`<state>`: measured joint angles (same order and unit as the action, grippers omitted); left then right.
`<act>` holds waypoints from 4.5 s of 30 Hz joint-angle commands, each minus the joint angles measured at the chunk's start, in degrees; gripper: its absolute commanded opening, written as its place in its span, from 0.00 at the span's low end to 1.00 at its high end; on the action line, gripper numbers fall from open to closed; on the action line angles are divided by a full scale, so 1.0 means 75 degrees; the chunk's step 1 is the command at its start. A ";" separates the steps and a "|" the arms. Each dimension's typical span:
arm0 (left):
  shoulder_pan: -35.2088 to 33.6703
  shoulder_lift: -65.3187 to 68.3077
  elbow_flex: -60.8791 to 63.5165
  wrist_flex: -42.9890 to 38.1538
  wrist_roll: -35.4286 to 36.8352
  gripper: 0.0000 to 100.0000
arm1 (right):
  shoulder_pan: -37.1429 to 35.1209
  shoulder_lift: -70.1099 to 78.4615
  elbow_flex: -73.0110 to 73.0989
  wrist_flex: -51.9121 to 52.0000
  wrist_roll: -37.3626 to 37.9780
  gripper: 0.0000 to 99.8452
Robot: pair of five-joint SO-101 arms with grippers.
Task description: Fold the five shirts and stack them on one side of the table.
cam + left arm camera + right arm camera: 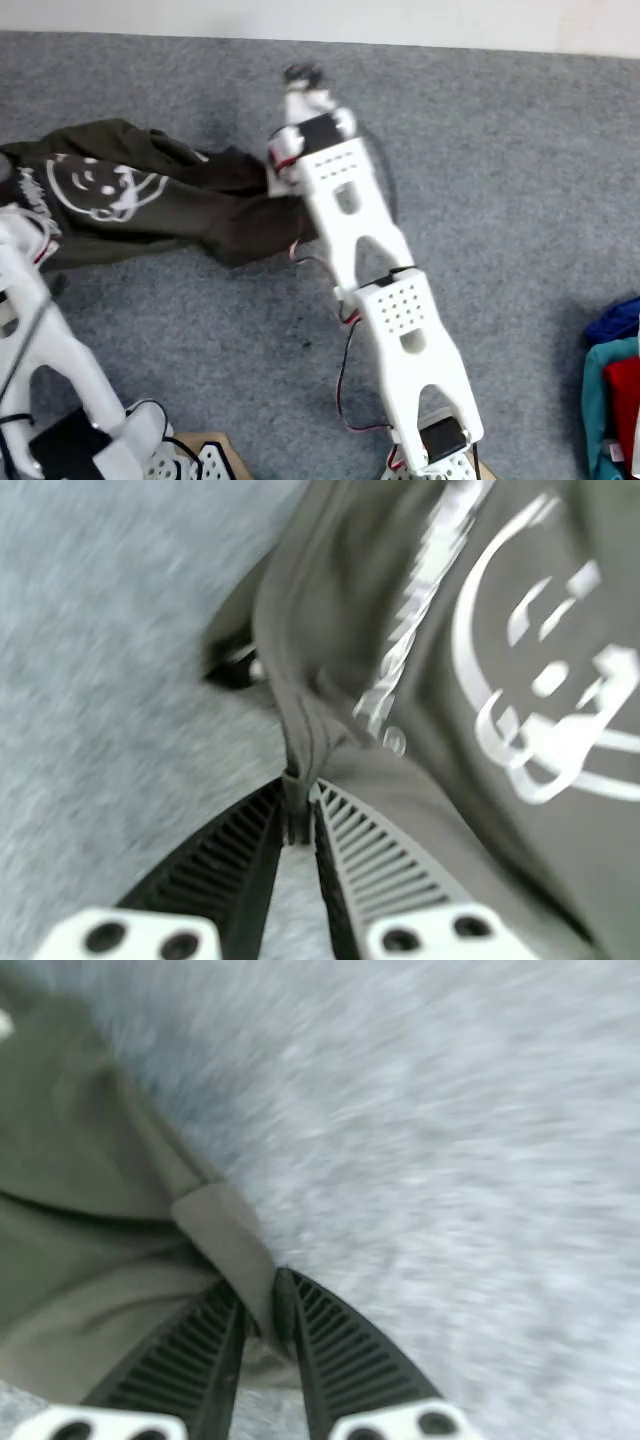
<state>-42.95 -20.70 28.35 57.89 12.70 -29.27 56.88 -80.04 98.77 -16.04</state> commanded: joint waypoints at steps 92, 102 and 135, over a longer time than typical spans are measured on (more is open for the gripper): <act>-0.0885 -0.1987 -0.2702 -0.0223 0.0867 0.01 | 0.1330 -1.4224 1.2243 -0.5327 0.3810 0.01; 0.0252 -0.1916 -0.0662 -0.3036 0.0903 0.01 | 0.1342 -1.4212 1.5467 -1.0309 0.3868 0.01; 0.1424 -0.1905 0.3253 -1.0983 0.3270 0.01 | 0.1752 -1.4212 1.8292 -1.5279 0.4911 0.01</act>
<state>-33.98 -34.86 50.86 -20.53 37.05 -17.49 -49.49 55.60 -14.64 20.26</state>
